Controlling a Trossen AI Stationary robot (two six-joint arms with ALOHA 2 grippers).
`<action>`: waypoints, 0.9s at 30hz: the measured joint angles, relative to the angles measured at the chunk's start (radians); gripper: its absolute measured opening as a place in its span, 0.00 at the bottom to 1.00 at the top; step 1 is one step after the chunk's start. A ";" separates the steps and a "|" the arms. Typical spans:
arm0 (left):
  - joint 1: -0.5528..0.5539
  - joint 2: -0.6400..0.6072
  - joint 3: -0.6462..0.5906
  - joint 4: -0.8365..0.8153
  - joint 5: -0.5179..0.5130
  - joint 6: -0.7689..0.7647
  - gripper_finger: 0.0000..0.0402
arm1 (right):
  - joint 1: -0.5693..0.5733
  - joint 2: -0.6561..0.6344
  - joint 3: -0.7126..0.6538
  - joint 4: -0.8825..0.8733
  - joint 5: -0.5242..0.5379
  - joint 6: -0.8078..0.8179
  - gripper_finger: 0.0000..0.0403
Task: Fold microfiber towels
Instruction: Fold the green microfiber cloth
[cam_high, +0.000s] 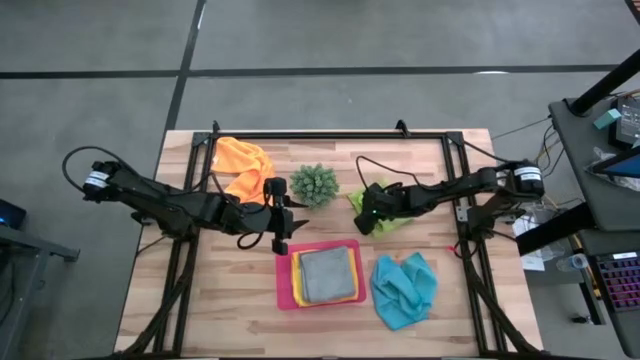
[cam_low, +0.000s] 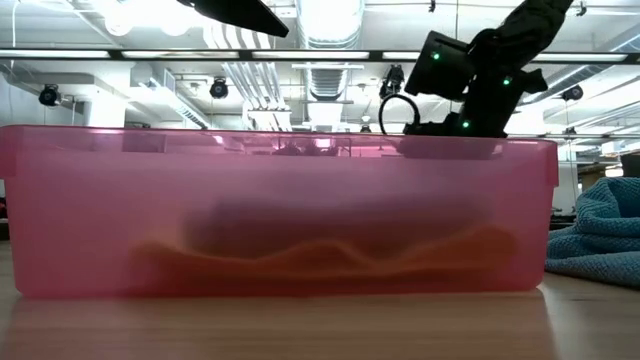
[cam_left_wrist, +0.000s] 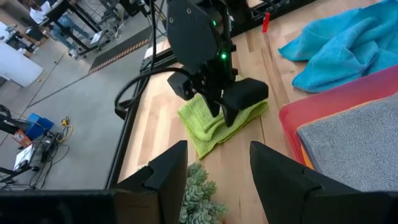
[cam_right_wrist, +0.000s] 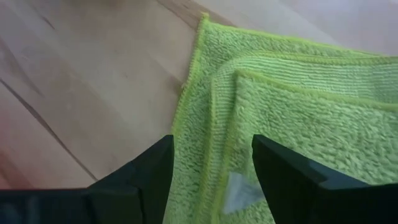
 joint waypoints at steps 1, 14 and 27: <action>0.000 0.000 0.000 0.000 0.000 0.000 0.40 | 0.000 0.006 0.005 -0.001 0.000 -0.005 0.50; 0.000 0.000 0.000 0.001 0.000 0.000 0.40 | -0.003 0.050 0.030 -0.023 0.037 -0.021 0.25; 0.000 0.000 0.000 0.001 0.000 -0.001 0.40 | -0.003 0.009 0.050 -0.054 0.053 -0.037 0.02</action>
